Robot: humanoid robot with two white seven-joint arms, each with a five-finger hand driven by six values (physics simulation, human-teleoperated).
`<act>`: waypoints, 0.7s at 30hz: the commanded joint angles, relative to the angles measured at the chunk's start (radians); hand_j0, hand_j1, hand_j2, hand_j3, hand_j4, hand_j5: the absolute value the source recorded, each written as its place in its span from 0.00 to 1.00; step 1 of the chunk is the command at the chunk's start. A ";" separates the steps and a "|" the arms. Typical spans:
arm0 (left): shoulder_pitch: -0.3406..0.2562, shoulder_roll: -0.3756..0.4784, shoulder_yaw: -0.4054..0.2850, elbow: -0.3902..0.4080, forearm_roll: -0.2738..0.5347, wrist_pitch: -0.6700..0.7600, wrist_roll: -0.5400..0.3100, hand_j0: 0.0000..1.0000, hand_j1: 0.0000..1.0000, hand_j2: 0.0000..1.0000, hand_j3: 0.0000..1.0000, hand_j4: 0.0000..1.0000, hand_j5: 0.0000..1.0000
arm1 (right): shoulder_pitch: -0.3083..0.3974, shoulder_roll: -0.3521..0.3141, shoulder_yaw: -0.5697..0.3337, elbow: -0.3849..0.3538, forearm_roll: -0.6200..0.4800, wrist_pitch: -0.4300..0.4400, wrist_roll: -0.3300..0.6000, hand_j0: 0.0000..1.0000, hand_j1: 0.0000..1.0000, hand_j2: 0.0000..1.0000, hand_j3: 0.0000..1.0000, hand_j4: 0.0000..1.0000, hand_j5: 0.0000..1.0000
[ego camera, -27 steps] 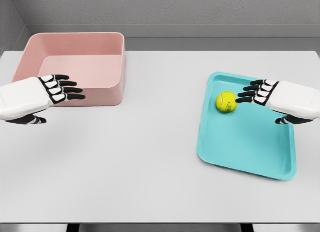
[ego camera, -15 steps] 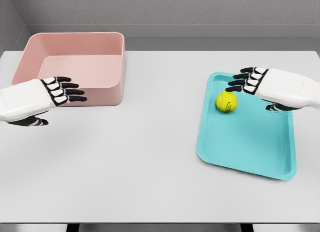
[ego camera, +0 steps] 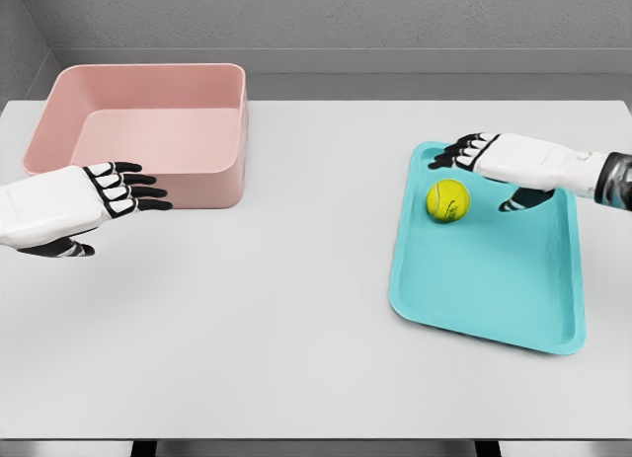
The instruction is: Put the tennis from the blue tray into the pink basket with both arms
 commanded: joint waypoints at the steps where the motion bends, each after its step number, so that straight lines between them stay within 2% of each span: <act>1: 0.000 0.003 0.000 0.000 0.006 0.001 0.001 1.00 1.00 1.00 1.00 1.00 1.00 | 0.000 0.020 -0.001 0.035 -0.040 0.002 -0.001 1.00 1.00 1.00 1.00 1.00 1.00; 8: 0.000 0.001 0.000 0.000 0.006 0.001 -0.001 1.00 1.00 1.00 1.00 1.00 1.00 | 0.005 0.069 0.000 0.106 -0.037 0.002 -0.001 1.00 1.00 1.00 1.00 1.00 1.00; 12: 0.000 0.000 0.000 0.000 0.005 0.001 -0.001 1.00 1.00 1.00 1.00 1.00 1.00 | 0.006 0.075 0.000 0.107 -0.029 0.002 0.004 0.91 0.91 0.91 0.91 0.91 0.91; 21: 0.002 -0.002 -0.001 0.000 0.005 0.001 -0.001 1.00 1.00 1.00 1.00 1.00 1.00 | 0.014 0.089 0.010 0.109 -0.009 0.002 0.004 0.91 0.91 0.91 0.91 0.91 0.91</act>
